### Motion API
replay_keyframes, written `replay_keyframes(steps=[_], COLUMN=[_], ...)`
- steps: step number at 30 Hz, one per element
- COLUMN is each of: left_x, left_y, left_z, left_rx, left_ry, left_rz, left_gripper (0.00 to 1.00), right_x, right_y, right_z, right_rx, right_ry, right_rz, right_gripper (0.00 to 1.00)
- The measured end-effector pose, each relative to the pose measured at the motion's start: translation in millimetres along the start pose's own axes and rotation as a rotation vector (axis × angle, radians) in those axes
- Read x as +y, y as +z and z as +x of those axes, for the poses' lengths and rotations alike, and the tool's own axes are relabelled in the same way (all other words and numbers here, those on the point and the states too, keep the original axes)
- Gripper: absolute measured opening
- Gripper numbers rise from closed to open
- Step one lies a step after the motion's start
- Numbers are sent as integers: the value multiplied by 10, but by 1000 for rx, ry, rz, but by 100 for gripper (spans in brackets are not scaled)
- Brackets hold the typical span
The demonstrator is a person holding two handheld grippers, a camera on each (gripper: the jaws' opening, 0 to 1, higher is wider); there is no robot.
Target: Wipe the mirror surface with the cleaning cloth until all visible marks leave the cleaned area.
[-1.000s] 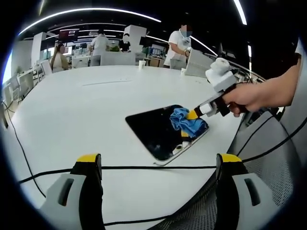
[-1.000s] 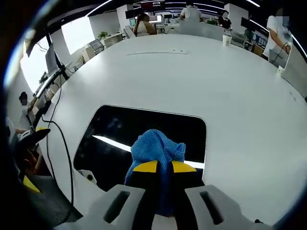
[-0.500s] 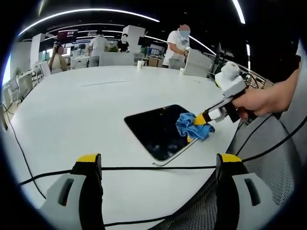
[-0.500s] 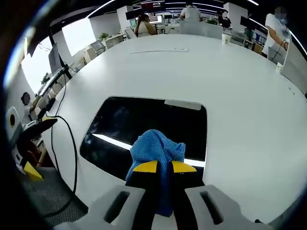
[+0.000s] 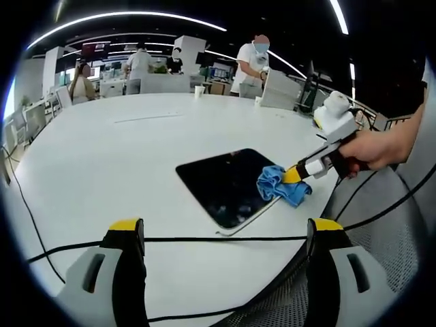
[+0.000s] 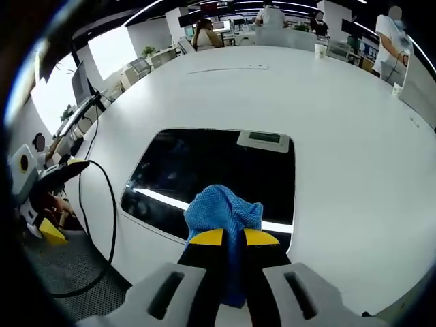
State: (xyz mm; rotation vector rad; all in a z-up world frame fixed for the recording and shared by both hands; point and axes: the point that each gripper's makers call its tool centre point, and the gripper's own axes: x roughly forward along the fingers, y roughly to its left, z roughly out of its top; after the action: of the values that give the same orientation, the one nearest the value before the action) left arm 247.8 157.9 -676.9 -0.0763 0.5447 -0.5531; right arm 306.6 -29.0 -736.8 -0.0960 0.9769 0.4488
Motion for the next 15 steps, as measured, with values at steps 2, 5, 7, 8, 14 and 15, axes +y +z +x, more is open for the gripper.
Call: replay_keyframes(steps=[2,5,7,8,14,15], left_x=[-3,-4,-11,-12,-6,-4], left_y=[-3,-7,-8,-9,-9,-8], left_z=[-1,2,3,3,-1,-2], left_rx=[2,3,4,4,4,3], left_ry=[0,-2,-5,-6,-4,-3], left_rz=[0,0,1,1,-4,-4], left_gripper=[99,99,99,99,99,99], right_x=[8,19,23,25,24,24], right_y=[-15,-33,-41,-45,-40,-40], right_z=[-9,-23,-27,-29,-28,-28], right_rx=[7,13,14,14,16,17], right_ry=[3,7,9,10,11,12], right_rz=[1,1,7,7,12,12], right_gripper=[4,4,4,4,4,4])
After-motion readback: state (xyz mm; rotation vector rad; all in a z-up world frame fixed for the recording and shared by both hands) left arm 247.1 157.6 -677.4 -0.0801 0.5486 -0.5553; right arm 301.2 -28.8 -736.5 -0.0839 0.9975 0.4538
